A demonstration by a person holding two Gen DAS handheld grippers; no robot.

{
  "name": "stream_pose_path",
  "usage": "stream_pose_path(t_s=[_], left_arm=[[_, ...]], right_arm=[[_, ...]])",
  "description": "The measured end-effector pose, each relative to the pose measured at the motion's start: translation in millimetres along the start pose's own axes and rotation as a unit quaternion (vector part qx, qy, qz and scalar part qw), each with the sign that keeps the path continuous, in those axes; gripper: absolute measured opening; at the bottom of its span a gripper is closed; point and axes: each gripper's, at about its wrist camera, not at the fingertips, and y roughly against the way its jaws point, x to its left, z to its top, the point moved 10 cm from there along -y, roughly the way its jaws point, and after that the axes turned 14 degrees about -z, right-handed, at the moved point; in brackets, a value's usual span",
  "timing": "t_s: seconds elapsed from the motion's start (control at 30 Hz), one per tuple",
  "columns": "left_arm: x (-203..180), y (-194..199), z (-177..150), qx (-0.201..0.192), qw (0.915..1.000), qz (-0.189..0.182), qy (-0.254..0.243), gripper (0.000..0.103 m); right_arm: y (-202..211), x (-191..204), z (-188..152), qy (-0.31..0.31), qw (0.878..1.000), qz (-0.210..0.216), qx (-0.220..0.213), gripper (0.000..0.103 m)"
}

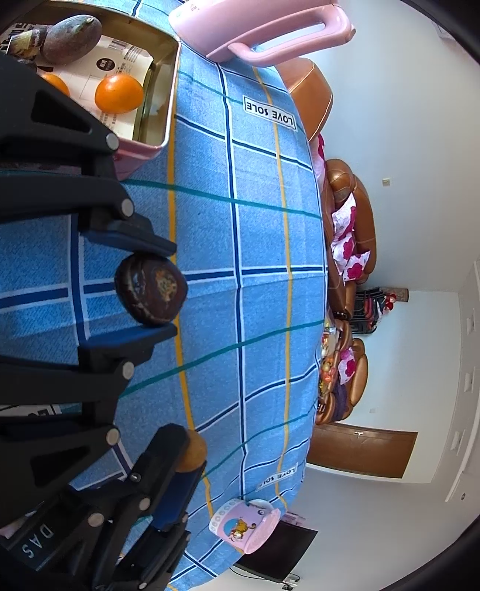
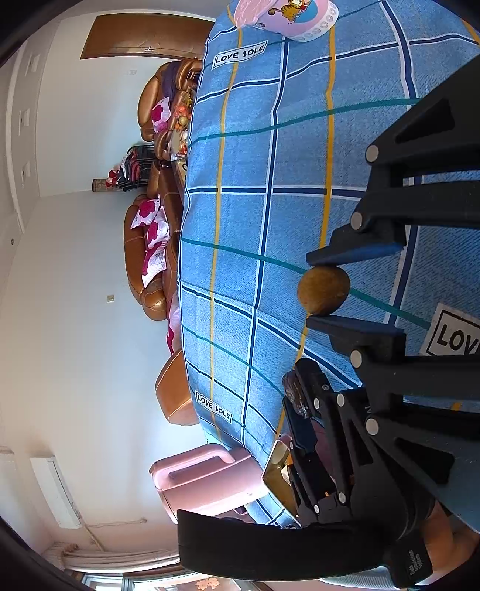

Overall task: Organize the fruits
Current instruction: 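Lift the dark brown fruit with the left tool while the right tool carries the tan fruit toward the tin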

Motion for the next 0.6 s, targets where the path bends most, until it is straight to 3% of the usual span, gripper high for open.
stream_pose_path(t_s=[0.6], left_arm=[[-2.9,18.0,6.3,-0.042,0.999,0.009,-0.009,0.039]], right_arm=[[15.3,-1.8,4.7,0.001,0.999,-0.006,-0.039,0.029]])
